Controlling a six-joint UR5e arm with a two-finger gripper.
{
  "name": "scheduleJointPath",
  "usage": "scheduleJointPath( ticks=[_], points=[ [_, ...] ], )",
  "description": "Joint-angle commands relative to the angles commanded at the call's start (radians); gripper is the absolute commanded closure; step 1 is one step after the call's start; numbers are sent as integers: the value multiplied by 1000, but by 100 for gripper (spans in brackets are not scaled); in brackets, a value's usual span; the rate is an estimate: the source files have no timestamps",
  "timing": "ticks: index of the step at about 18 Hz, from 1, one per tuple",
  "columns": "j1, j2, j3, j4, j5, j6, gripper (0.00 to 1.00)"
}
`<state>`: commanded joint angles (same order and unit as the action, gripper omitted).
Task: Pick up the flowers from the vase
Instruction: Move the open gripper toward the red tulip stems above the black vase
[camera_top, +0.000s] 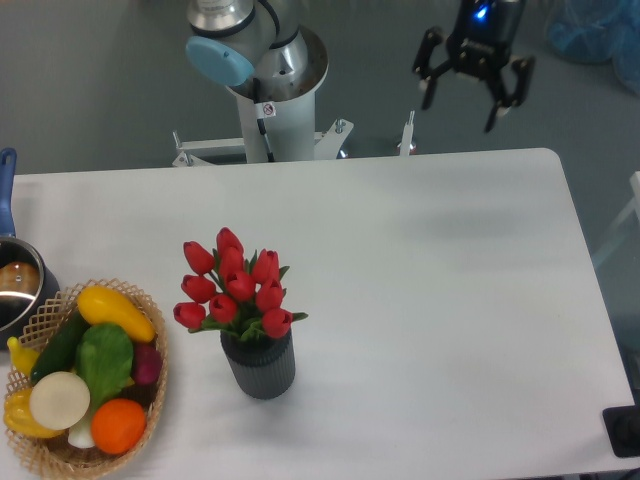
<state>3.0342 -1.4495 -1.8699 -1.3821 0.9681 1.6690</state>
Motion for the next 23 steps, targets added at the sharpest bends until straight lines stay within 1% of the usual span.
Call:
scheduleJointPath(
  ticks=[3, 5, 6, 8, 10, 12, 14, 16, 18, 20, 23],
  points=[
    [-35, -22, -15, 12, -11, 6, 0],
    [-55, -52, -35, 52, -34, 9, 0],
    [-63, -57, -50, 73, -45, 17, 0],
    [-86, -93, -77, 119, -68, 50, 0],
    [-113, -123, -83, 146, -84, 92, 0],
    [-135, -146, -81, 152, -118, 106, 0],
    [-143, -160, -81, 164, -207, 112, 0],
    [-153, -190, -81, 173, -329, 110, 0],
    [-166, -221, -81, 173, -402, 110, 0],
    [-173, -221, -80, 173, -408, 110, 0],
    [-212, -224, -75, 175, -408, 110, 0]
  ],
)
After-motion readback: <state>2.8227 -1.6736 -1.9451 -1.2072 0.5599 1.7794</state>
